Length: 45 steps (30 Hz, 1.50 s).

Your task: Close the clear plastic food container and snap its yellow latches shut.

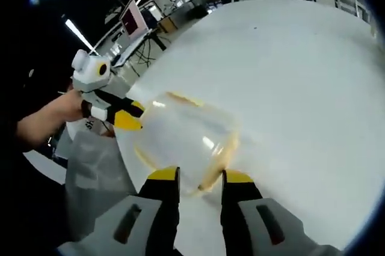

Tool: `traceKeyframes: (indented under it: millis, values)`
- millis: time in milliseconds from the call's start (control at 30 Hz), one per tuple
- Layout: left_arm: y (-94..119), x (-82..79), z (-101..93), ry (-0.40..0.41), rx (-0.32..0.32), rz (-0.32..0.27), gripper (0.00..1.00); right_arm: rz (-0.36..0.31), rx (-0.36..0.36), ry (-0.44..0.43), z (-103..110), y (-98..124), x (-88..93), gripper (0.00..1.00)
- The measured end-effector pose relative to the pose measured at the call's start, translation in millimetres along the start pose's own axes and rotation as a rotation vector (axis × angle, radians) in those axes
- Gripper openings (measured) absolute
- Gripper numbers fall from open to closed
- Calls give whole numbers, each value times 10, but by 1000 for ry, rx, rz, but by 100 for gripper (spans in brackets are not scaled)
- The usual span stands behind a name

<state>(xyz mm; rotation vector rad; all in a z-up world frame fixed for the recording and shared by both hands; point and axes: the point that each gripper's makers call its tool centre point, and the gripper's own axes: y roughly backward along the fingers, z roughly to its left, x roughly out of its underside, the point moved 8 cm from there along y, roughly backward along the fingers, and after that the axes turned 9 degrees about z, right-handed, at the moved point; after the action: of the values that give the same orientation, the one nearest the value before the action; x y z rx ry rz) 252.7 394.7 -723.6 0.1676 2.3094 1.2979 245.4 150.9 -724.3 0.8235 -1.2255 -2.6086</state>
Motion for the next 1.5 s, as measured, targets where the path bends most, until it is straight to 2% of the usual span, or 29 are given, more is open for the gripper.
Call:
traceKeyframes:
  millis: [400, 700, 900, 1033, 1067, 1100, 1167, 1267, 1367, 1400, 1500]
  values:
    - [-3, 53, -27, 36, 12, -8, 20, 21, 31, -52, 64, -14, 69, 24]
    - [16, 64, -11, 36, 8, -3, 20, 2, 35, -45, 78, -17, 105, 25]
    - [21, 41, 0, 38, 15, 20, 20, -13, 49, -41, 83, -20, 118, 26]
    - [30, 32, -4, 32, 9, 29, 21, 1, 63, -55, 96, -18, 90, 26]
    - [36, 27, -10, 1, -3, 27, 21, 9, 75, -42, 105, -13, 78, 26]
    - [44, 18, -7, -37, -17, 32, 21, 35, 96, 6, 112, 4, 80, 26]
    - [64, 12, -44, -77, -49, 50, 22, 47, 132, 74, 143, 8, 49, 26]
    - [79, -12, -65, -163, -109, 32, 24, 57, 157, 169, 150, 0, 14, 28]
    - [102, -22, -66, -197, -176, 23, 30, 50, 161, 187, 145, 7, 20, 28]
    - [105, -32, -81, -237, -188, 20, 31, 48, 166, 212, 142, 13, 17, 28]
    - [128, -76, -126, -377, -255, 13, 36, 35, 199, 362, 158, 29, 4, 29]
